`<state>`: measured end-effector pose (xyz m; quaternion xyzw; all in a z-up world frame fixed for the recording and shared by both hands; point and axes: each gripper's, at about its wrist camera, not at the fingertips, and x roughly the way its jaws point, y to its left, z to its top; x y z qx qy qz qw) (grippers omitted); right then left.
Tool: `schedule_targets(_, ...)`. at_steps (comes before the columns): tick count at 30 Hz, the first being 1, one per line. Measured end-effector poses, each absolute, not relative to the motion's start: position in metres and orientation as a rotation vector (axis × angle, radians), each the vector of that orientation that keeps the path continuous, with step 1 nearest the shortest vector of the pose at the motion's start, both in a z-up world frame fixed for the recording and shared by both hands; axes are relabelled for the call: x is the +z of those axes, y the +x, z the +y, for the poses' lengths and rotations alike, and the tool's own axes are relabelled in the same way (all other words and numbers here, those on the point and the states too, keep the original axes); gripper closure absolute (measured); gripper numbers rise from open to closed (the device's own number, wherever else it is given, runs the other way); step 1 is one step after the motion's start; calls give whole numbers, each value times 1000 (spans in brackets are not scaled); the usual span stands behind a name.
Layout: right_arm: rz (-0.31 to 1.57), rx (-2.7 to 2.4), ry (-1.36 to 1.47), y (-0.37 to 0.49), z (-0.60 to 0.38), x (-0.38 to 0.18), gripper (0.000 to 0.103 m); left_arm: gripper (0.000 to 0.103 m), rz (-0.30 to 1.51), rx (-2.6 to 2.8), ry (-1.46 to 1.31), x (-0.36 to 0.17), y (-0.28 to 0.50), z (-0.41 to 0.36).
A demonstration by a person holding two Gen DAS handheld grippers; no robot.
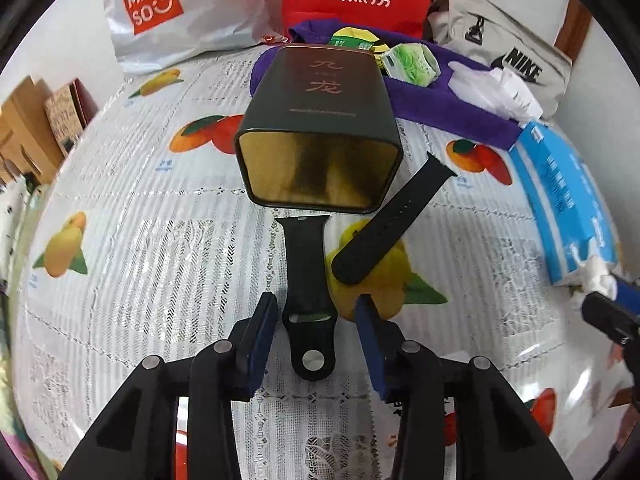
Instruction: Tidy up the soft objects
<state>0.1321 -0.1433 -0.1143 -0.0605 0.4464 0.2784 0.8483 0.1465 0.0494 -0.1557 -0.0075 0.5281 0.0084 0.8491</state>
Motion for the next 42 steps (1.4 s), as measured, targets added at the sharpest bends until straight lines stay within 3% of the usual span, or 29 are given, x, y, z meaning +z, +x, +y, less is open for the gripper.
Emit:
schedule_targets(2,939,583,-126,132,-144,-114,80,77,1110,20,-6,-155,146,50)
schedule_targets(5,933,573,-127,130,-146,-112,80,78,1109,3,-52,-152,145,57)
schedule_targets(20,910,542,-132,121,-151,-101,80,77,1108,-21,-68,-148,132,63)
schedule_targets(28,917,541,-137,122,-151,-101,80,70,1109,9,-36,-155,145,58)
schedule_targets(29,918,541,-136,122,-151,-101,80,70,1106,11,-30,-155,146,57)
schedule_targets(31,919,537,-136,123,-152,-101,80,83,1103,18,-7,-155,148,56)
schedule_targets(41,933,534,-133,126,-152,-106,80,78,1096,-5,-12,-158,153,57)
schedule_targets(42,933,534,-134,127,-152,-106,80,83,1093,-5,-2,-158,153,56)
